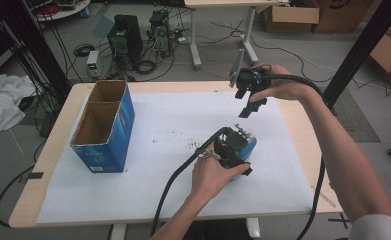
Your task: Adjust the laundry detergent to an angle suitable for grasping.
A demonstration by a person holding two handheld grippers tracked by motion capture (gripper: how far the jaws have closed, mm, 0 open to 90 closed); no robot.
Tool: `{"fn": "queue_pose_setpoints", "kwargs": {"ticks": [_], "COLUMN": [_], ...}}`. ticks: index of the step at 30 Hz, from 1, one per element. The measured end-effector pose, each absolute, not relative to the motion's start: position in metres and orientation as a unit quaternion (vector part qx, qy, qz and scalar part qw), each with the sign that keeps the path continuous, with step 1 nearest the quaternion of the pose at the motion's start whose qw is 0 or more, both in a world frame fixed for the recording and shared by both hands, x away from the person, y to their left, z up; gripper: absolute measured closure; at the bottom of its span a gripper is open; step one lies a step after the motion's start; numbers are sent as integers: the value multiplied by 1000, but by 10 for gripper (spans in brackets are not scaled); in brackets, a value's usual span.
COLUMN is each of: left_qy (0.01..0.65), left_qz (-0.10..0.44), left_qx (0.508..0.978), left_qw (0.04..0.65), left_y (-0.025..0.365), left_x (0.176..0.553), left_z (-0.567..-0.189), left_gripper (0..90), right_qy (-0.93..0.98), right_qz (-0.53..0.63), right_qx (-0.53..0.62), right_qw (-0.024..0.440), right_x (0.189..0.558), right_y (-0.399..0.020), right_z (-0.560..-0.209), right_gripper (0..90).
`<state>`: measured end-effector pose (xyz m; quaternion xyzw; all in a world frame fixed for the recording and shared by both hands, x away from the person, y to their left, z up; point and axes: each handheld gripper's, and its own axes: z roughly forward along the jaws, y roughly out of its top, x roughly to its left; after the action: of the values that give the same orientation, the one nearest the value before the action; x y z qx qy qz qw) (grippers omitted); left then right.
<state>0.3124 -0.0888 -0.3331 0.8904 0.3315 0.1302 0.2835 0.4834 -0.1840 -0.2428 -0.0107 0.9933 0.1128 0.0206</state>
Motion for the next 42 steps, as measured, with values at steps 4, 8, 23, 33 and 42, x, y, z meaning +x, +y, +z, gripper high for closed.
{"fn": "queue_pose_setpoints", "kwargs": {"ticks": [4, 8, 23, 33, 42], "left_qy": [336, 341, 346, 349, 354], "left_qz": [136, 138, 144, 141, 137], "left_qx": [888, 886, 883, 881, 879], "left_qw": [281, 282, 283, 286, 289], "left_y": [-93, -96, -100, -101, -101], "left_x": [312, 313, 313, 314, 314], "left_z": [-335, -336, -339, -341, -341], "left_gripper": [175, 178, 194, 257, 309], "right_qy": [994, 994, 993, 993, 993], "right_qz": [110, 110, 117, 118, 117], "right_qx": [-10, -10, -10, -10, -11], "right_qw": [21, 21, 22, 22, 23], "right_x": [484, 484, 484, 484, 484], "right_y": [-184, -184, -185, -187, -187], "right_z": [-244, -244, -246, -246, -246], "right_gripper": [207, 206, 206, 208, 208]}}
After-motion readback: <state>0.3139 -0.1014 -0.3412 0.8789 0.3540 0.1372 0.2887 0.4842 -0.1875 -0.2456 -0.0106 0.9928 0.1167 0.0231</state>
